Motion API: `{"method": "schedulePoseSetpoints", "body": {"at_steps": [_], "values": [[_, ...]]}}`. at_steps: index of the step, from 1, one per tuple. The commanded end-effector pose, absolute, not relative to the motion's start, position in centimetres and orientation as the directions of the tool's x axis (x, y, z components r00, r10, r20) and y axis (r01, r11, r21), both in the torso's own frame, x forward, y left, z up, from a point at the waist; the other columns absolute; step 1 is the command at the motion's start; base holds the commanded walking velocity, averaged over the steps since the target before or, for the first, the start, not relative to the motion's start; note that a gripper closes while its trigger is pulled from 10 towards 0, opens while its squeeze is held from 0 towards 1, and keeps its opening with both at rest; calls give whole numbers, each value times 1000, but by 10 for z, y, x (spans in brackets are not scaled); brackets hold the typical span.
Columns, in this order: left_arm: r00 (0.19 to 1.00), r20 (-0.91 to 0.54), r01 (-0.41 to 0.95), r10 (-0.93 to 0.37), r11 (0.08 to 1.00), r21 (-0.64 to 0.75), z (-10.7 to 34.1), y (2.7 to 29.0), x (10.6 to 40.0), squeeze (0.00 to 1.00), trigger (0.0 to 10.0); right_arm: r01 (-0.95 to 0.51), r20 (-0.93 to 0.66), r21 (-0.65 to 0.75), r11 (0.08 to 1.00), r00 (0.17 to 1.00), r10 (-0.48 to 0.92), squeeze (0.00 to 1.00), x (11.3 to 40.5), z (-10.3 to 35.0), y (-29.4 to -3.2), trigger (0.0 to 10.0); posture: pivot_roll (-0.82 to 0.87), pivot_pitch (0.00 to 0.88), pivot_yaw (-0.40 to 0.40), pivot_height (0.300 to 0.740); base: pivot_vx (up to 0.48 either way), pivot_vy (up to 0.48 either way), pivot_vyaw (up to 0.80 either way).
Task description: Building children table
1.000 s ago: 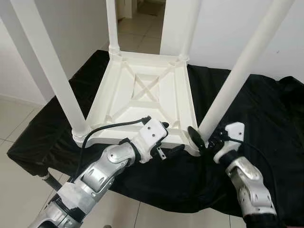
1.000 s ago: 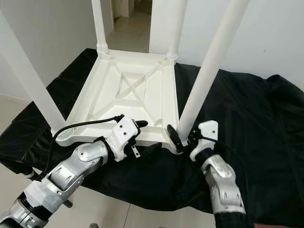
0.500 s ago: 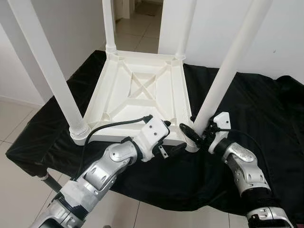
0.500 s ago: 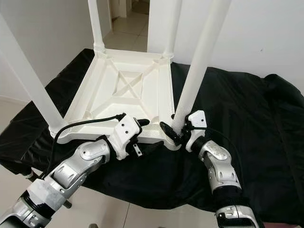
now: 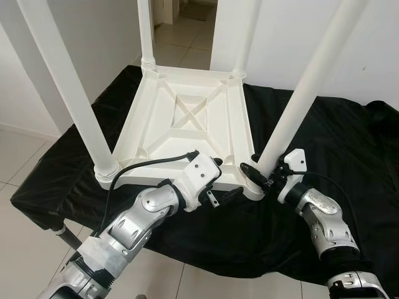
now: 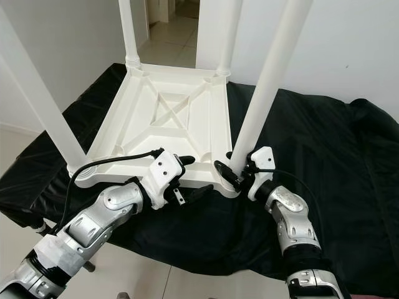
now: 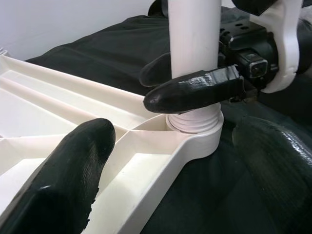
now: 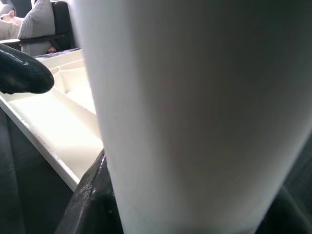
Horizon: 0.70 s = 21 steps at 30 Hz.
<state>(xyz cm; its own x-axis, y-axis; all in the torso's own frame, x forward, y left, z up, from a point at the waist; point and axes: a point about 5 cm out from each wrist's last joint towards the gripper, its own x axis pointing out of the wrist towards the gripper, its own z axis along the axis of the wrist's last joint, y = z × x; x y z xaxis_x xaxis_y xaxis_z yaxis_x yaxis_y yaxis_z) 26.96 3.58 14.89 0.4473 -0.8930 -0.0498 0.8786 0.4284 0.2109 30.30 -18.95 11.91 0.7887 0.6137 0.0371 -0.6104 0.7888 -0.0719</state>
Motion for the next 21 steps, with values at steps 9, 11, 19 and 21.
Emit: {"method": "schedulePoseSetpoints", "body": {"at_steps": [9, 11, 19, 21], "values": [[316, -91, 930, -945, 289, 225, 145, 34, 264, 0, 10000, -415, -14, -98, 905, 909, 415, 0, 292, 99, -184, 10000, -80, 0, -28, 740, 0, 0, 0], [321, -89, 929, -943, 295, 225, 145, 34, 264, 0, 10000, -369, 1, -95, 925, 929, 371, 0, 289, 98, -180, 10000, -80, 0, -26, 740, 0, 0, 0], [328, -93, 926, -940, 301, 227, 143, 36, 263, 0, 10000, -192, 16, -32, 981, 981, 193, 0, 280, 95, -168, 10000, -71, 0, -39, 740, 0, 0, 0], [330, -95, 926, -939, 302, 227, 142, 36, 262, 0, 10000, -116, 13, -9, 993, 993, 116, 0, 277, 93, -165, 10000, -69, 0, -42, 740, 0, 0, 0]]}}
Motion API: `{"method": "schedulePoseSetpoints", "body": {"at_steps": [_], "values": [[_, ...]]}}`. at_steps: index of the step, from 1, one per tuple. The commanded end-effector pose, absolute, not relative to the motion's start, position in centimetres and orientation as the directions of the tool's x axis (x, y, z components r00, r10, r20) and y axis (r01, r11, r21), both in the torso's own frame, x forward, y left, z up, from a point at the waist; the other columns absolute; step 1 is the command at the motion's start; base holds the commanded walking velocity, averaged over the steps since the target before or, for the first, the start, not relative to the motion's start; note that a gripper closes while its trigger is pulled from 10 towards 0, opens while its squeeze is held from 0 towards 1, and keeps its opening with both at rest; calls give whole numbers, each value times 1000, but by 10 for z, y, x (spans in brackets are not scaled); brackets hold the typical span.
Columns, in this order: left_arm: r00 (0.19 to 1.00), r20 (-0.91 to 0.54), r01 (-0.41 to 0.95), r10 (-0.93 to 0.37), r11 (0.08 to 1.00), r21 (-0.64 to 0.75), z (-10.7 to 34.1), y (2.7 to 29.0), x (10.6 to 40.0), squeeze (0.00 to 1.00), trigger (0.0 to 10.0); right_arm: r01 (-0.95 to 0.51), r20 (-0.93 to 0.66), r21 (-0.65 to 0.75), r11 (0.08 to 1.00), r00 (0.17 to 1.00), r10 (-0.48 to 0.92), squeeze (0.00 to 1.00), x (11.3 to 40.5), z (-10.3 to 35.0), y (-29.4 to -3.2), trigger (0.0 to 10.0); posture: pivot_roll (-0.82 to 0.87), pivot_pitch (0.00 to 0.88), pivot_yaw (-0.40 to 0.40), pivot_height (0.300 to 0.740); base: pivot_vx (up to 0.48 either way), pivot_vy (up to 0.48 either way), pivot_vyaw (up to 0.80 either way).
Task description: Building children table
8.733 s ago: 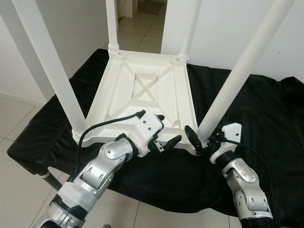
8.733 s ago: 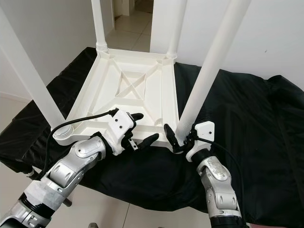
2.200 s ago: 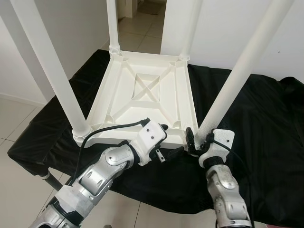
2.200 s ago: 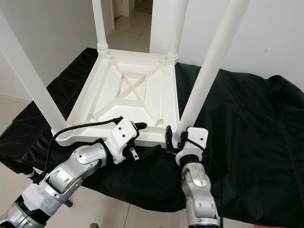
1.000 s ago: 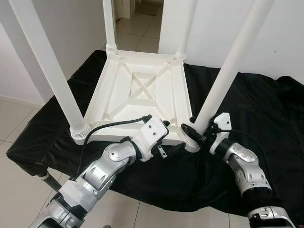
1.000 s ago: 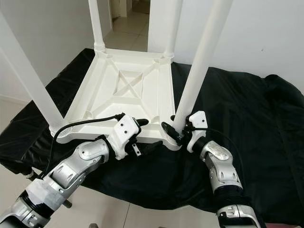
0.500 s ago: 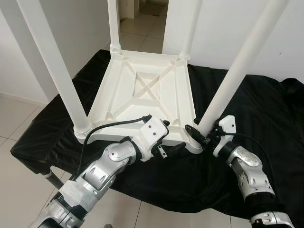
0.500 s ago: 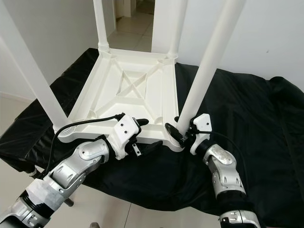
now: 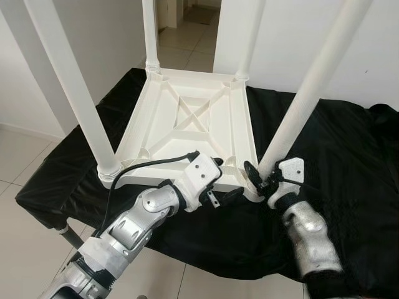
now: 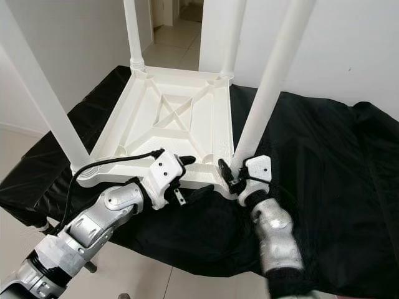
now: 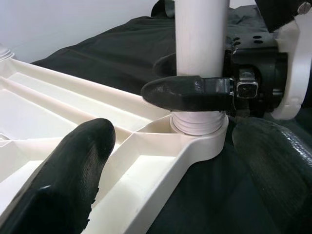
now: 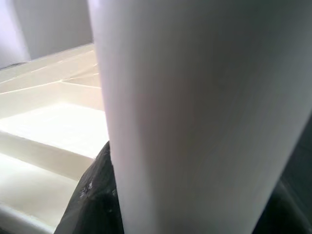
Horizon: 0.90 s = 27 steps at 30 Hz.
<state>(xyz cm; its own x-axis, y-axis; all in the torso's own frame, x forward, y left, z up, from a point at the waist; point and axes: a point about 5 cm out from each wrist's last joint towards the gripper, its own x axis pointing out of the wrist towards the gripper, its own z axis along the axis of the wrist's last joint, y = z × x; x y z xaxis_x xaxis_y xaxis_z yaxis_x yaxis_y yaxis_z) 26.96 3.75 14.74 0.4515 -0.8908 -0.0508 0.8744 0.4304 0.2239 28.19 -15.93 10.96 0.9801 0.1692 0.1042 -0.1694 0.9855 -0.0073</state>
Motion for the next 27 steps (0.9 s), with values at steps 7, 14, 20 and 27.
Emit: {"method": "schedulePoseSetpoints", "body": {"at_steps": [7, 14, 20, 27], "values": [[330, -97, 927, -939, 302, 224, 140, 36, 260, 0, 10000, 122, 21, 9, 992, 992, -122, 0, 266, 92, -147, 10000, -67, 0, -48, 740, 0, 0, 0], [318, -101, 931, -943, 291, 221, 140, 35, 259, 0, 10000, 119, 39, 18, 993, 992, -120, 0, 265, 97, -142, 10000, -73, 0, -47, 740, 0, 0, 0], [319, -100, 930, -942, 291, 224, 140, 35, 261, 0, 10000, 121, 27, 15, 993, 992, -121, 0, 264, 97, -140, 10000, -69, 0, -51, 740, 0, 0, 0], [321, -100, 929, -942, 292, 227, 140, 35, 260, 0, 10000, 130, 19, 5, 991, 991, -130, 0, 264, 95, -136, 10000, -68, 0, -53, 740, 0, 0, 0]]}}
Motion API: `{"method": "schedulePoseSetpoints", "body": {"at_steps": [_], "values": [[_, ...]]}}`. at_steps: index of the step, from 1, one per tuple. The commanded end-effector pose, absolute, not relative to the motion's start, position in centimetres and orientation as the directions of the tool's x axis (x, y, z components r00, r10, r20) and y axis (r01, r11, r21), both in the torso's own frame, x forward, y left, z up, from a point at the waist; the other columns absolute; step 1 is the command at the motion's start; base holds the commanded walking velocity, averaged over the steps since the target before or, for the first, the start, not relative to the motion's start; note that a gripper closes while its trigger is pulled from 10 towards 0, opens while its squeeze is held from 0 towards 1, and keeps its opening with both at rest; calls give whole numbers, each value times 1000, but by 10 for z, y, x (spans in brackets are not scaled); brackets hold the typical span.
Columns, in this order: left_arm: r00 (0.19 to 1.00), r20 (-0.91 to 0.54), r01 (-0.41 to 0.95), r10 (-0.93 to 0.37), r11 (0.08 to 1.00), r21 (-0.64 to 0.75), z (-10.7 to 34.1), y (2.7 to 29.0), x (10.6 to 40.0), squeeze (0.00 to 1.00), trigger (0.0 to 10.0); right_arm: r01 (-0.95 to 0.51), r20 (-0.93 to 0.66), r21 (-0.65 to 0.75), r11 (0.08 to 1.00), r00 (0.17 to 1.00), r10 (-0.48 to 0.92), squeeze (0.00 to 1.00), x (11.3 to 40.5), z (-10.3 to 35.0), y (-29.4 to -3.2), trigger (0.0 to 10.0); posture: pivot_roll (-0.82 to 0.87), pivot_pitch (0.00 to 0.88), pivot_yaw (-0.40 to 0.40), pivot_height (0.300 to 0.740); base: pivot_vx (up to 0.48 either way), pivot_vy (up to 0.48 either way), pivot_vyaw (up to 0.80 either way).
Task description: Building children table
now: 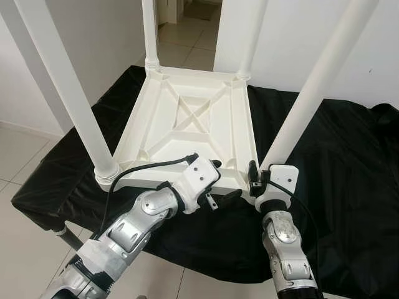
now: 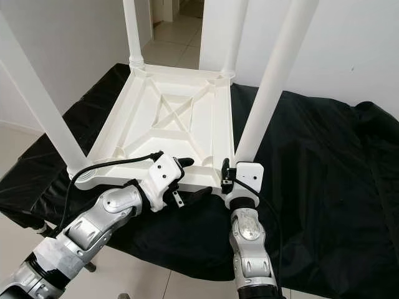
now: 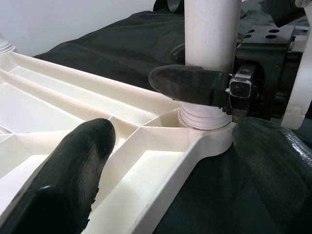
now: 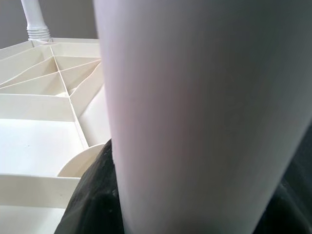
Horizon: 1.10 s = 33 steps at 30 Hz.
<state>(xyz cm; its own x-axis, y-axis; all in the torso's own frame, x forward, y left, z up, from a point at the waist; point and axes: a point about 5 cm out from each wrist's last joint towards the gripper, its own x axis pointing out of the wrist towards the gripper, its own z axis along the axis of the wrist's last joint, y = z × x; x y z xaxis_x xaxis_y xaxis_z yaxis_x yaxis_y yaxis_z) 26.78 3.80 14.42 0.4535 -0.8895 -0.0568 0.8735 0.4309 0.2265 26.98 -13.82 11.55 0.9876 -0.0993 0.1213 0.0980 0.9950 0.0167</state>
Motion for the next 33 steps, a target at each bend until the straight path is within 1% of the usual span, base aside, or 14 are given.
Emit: {"method": "schedulePoseSetpoints", "body": {"at_steps": [1, 2, 3, 9, 10, 11, 12, 20, 21, 22, 24, 28, 30, 33], "values": [[321, -100, 929, -942, 292, 227, 140, 35, 260, 0, 10000, 130, 19, 5, 991, 991, -130, 0, 264, 95, -136, 10000, -68, 0, -53, 740, 0, 0, 0], [320, -98, 929, -942, 292, 227, 140, 34, 260, 0, 10000, 122, 27, 16, 992, 992, -123, 110, 264, 94, -135, 10000, -67, 0, -54, 740, 0, 0, 0], [319, -98, 929, -943, 291, 227, 140, 34, 260, 0, 10000, 99, 43, 23, 995, 994, -100, 1000, 265, 95, -134, 10000, -66, 0, -55, 740, 0, 0, 0], [320, -96, 929, -942, 292, 228, 140, 33, 259, 0, 10000, 43, 88, 65, 997, 995, -49, 1000, 262, 99, -136, 10000, -62, 0, -62, 740, 0, 0, 0], [323, -97, 928, -941, 295, 228, 140, 33, 259, 0, 10000, 3, 102, 76, 997, 995, -11, 706, 262, 100, -141, 10000, -59, 0, -67, 740, 0, 0, 0], [323, -97, 928, -941, 295, 228, 140, 33, 259, 0, 10000, 3, 102, 76, 997, 995, -11, 706, 262, 100, -141, 10000, -59, 0, -67, 740, 0, 0, 0], [325, -96, 927, -941, 297, 228, 140, 33, 259, 0, 10000, -26, 112, 66, 997, 994, 18, 0, 261, 100, -146, 10000, -58, 0, -70, 740, 0, 0, 0], [327, -98, 927, -940, 299, 224, 138, 34, 258, 0, 10000, -142, 138, 36, 989, 981, 136, 0, 261, 103, -159, 10000, -63, 0, -66, 740, 0, 0, 0], [324, -100, 928, -941, 296, 224, 138, 34, 258, 0, 10000, -248, 132, 15, 969, 961, 243, 0, 261, 105, -160, 10000, -66, 0, -63, 740, 0, 0, 0], [324, -100, 928, -941, 296, 224, 138, 34, 258, 0, 10000, -248, 132, 15, 969, 961, 243, 0, 261, 105, -160, 10000, -66, 0, -63, 740, 0, 0, 0], [320, -101, 930, -942, 291, 226, 138, 33, 259, 0, 10000, -373, 112, -26, 927, 921, 374, 0, 264, 108, -167, 10000, -66, 0, -62, 740, 0, 0, 0], [318, -101, 930, -943, 289, 227, 138, 33, 259, 0, 10000, -414, 100, -54, 909, 903, 417, 0, 267, 110, -173, 10000, -64, 0, -62, 740, 0, 0, 0], [315, -100, 931, -944, 286, 228, 139, 32, 259, 0, 10000, -481, 61, -94, 872, 871, 487, 0, 278, 117, -189, 10000, -57, 0, -60, 740, 0, 0, 0], [312, -101, 932, -945, 283, 228, 139, 32, 258, 0, 10000, -533, 21, -124, 837, 842, 539, 0, 286, 120, -198, 10000, -54, 0, -56, 740, 0, 0, 0]]}}
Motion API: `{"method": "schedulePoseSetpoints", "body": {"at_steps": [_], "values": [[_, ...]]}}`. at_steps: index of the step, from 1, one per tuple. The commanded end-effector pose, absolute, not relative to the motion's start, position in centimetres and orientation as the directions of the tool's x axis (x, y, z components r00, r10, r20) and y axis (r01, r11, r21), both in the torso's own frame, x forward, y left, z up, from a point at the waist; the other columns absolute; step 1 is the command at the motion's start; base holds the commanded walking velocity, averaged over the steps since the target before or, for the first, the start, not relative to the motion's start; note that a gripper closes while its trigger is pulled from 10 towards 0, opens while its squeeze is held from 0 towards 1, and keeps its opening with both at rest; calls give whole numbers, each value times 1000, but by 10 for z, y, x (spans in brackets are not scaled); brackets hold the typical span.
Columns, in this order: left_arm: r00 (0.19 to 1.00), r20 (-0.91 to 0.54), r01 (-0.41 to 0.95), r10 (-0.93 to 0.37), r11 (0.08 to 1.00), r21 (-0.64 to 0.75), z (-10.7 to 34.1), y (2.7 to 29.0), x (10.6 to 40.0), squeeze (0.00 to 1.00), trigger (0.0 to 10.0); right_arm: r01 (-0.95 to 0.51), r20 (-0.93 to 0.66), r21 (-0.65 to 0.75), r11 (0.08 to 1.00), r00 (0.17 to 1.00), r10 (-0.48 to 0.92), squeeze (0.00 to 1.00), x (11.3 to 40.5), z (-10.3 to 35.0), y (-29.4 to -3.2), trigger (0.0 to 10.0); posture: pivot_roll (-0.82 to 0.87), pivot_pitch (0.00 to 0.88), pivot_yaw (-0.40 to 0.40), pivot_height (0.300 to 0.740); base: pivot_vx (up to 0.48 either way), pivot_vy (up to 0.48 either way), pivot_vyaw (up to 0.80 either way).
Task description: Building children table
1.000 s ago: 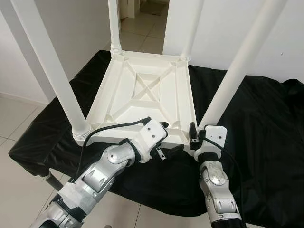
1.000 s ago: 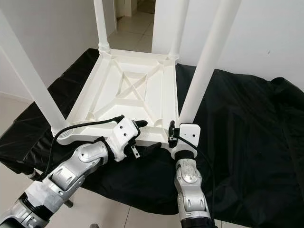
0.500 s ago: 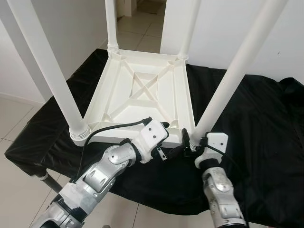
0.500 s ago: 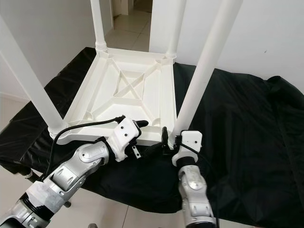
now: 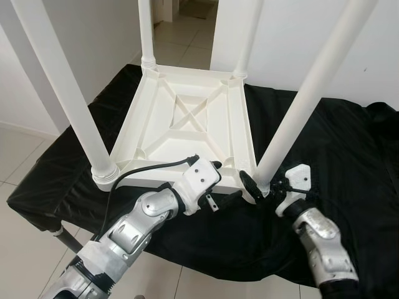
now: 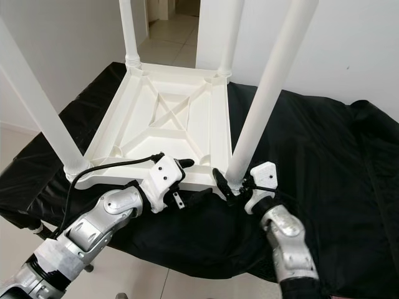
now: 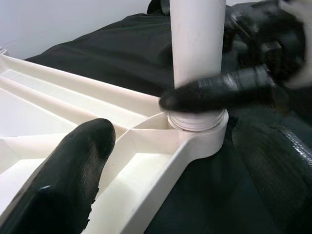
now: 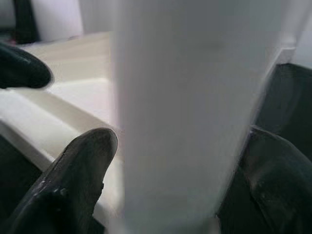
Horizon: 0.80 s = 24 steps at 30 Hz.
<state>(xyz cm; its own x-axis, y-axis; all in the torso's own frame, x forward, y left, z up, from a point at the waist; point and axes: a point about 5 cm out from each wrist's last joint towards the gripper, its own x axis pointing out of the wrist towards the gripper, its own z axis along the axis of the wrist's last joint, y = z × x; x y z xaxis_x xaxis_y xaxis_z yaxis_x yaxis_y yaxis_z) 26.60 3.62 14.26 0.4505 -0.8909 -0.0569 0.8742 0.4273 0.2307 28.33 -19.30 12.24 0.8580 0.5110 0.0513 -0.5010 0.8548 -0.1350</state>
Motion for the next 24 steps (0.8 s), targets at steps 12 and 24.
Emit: {"method": "schedulePoseSetpoints", "body": {"at_steps": [12, 24], "values": [[315, -101, 930, -944, 285, 232, 140, 32, 259, 0, 10000, -623, -41, -151, 768, 780, 624, 0, 299, 118, -197, 3529, -48, 0, -57, 740, 0, 0, 0], [317, -101, 930, -943, 288, 230, 140, 33, 259, 0, 10000, -651, -48, -113, 750, 758, 651, 0, 299, 115, -203, 0, -51, 0, -52, 740, 0, 0, 0]]}}
